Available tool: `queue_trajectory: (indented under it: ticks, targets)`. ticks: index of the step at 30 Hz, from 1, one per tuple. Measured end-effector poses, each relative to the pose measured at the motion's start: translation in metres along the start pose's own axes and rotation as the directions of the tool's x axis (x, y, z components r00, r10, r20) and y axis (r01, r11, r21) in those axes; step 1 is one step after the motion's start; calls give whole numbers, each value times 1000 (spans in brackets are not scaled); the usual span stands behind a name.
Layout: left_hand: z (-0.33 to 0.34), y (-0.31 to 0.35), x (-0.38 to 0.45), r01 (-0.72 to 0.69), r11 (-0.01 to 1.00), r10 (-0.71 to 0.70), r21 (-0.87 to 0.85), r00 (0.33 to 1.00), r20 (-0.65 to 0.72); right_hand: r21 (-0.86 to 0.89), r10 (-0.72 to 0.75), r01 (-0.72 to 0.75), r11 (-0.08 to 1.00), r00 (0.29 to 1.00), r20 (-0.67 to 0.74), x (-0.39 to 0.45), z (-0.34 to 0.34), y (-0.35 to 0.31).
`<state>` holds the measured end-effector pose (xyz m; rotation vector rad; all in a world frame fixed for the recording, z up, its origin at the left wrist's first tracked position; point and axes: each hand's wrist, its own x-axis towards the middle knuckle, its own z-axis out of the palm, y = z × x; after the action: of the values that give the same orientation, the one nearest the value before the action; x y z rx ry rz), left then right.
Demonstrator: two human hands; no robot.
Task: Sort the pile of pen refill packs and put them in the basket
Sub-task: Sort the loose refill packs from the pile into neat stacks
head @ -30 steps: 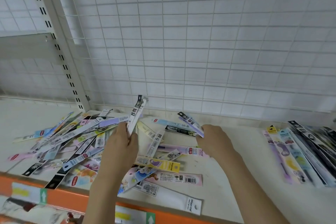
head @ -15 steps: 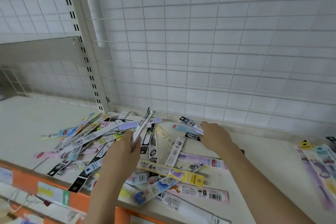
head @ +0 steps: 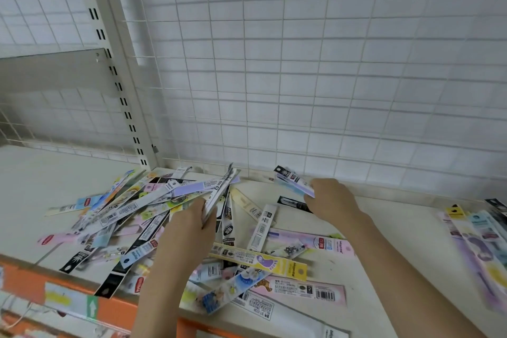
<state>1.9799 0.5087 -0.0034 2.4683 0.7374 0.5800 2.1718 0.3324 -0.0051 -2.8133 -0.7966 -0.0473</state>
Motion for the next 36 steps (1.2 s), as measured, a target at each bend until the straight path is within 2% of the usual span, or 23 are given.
queue_trajectory:
  ticks: [7, 11, 15, 21, 24, 27, 36]
  targets:
    - [18, 19, -1, -30, 999, 31, -12, 997, 77, 50, 130, -132, 990, 991, 31, -14, -15, 27]
    - [27, 33, -3, -42, 999, 43, -10, 990, 133, 41, 169, -169, 985, 986, 2, -26, -20, 44]
    - [32, 46, -6, -78, 997, 79, -15, 984, 161, 169, 206, -202, 965, 979, -2, -40, -21, 53]
    - [43, 52, -6, -117, 993, 114, 1, 976, 186, 38, 267, -265, 964, 962, -55, -49, -26, 59]
    - [43, 52, -6, -120, 993, 117, 6, 976, 183, 13, 245, -245, 969, 968, -49, -48, -27, 59]
    - [41, 51, -6, -111, 994, 107, 16, 979, 175, 121, 190, -190, 974, 982, 4, -45, -24, 54]
    - [20, 35, -12, -22, 998, 14, 53, 990, 138, 75, 152, -158, 985, 985, 76, -33, 0, 28]
